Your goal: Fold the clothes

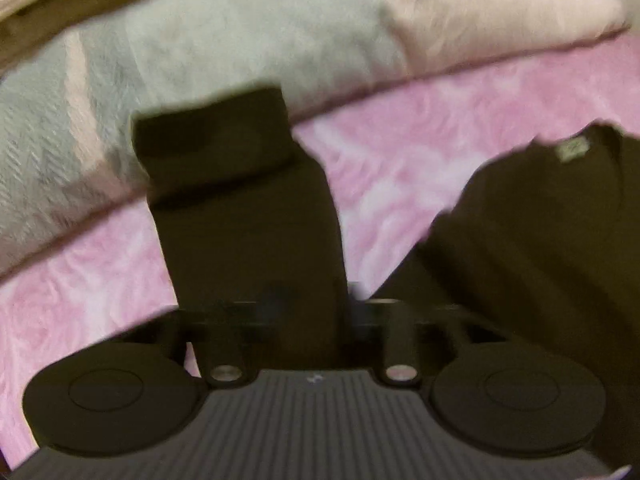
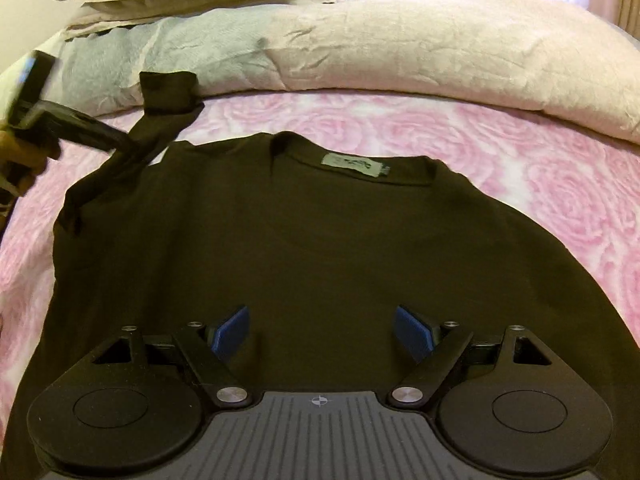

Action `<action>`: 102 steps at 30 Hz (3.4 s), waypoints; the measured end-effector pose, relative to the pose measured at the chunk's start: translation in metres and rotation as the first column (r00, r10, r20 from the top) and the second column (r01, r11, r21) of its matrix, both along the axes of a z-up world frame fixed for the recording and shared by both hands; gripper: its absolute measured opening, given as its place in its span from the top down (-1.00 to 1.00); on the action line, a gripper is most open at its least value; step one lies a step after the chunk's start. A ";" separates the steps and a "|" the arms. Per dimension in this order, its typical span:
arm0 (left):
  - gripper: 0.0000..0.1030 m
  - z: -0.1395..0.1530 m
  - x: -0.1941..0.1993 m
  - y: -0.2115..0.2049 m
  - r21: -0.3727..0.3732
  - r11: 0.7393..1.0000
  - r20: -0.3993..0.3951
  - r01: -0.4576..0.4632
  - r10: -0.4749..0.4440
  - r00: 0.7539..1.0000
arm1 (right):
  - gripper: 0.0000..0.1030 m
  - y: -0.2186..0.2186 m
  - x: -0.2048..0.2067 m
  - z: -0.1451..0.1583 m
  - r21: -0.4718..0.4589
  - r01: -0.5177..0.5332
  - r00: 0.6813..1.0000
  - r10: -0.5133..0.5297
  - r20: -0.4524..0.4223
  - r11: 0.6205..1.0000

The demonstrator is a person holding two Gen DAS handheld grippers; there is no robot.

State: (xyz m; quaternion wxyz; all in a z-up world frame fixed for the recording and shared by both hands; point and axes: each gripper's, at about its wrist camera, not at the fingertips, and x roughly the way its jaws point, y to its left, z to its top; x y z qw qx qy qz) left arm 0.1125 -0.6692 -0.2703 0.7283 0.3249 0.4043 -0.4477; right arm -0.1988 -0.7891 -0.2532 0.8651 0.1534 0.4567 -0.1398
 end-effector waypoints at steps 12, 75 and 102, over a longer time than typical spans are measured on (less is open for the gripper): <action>0.36 0.108 0.005 0.225 -0.176 0.867 0.107 -0.467 0.488 0.866 | -0.60 0.063 0.002 0.024 0.058 -0.018 1.000 0.019 -0.019 0.998; 0.98 0.097 0.132 0.441 -0.173 0.751 -0.164 -0.637 0.616 0.770 | -0.60 0.284 0.075 0.078 0.095 0.142 0.984 -0.130 -0.120 0.985; 0.80 0.077 0.024 0.422 -0.064 0.870 -0.168 -0.489 0.473 0.865 | -0.60 0.247 -0.036 0.103 0.113 0.451 0.889 -0.435 -0.142 0.885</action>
